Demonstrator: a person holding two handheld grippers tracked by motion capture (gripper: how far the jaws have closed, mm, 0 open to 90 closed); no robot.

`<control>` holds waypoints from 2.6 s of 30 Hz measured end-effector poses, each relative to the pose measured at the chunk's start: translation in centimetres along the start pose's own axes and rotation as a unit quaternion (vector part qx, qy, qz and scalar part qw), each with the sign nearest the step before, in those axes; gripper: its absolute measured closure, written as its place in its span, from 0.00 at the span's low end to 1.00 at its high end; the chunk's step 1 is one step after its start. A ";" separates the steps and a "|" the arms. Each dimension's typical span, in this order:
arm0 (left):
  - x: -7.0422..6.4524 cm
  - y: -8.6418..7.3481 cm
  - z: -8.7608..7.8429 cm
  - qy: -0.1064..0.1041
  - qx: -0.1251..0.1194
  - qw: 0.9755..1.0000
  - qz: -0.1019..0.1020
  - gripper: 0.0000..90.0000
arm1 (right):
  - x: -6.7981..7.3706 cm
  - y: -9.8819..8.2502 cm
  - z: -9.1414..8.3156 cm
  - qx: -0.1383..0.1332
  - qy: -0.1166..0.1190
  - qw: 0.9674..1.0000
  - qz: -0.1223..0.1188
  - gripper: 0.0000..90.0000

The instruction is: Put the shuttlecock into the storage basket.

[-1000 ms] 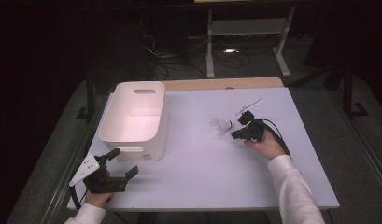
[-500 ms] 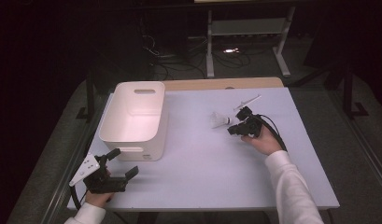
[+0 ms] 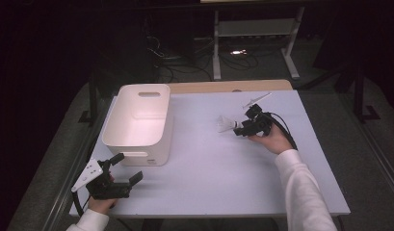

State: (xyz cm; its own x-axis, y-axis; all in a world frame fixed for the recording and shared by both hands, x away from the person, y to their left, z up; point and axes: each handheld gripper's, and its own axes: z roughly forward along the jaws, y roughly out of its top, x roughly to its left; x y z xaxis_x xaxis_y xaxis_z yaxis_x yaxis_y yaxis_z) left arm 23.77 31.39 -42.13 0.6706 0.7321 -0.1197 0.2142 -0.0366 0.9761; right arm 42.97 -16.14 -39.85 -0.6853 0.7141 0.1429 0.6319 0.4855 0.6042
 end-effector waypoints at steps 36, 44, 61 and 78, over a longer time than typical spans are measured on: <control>0.0 0.0 0.1 -0.001 0.002 1.000 -0.005 0.00 | -3.0 4.1 2.5 0.055 0.047 0.985 -0.154 0.07; 0.0 0.0 0.2 -0.002 0.001 1.000 -0.003 0.00 | -3.4 4.3 3.3 0.088 0.034 0.975 -0.203 0.10; 0.0 0.0 0.2 -0.002 0.001 1.000 -0.007 0.00 | -3.7 4.6 4.7 0.125 0.051 0.963 -0.233 0.35; 0.0 0.0 0.0 -0.001 0.000 1.000 -0.005 0.00 | -4.2 4.3 5.8 0.141 0.040 0.954 -0.260 0.67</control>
State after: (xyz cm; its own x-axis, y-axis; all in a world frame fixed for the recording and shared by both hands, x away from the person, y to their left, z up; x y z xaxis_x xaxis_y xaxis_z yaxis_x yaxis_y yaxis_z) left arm 23.79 31.42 -42.14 0.6691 0.7316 -0.1305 0.2213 -0.0285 0.9748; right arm 50.72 -14.11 -42.41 -0.9509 0.3049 -0.0525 0.2640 0.8881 0.3762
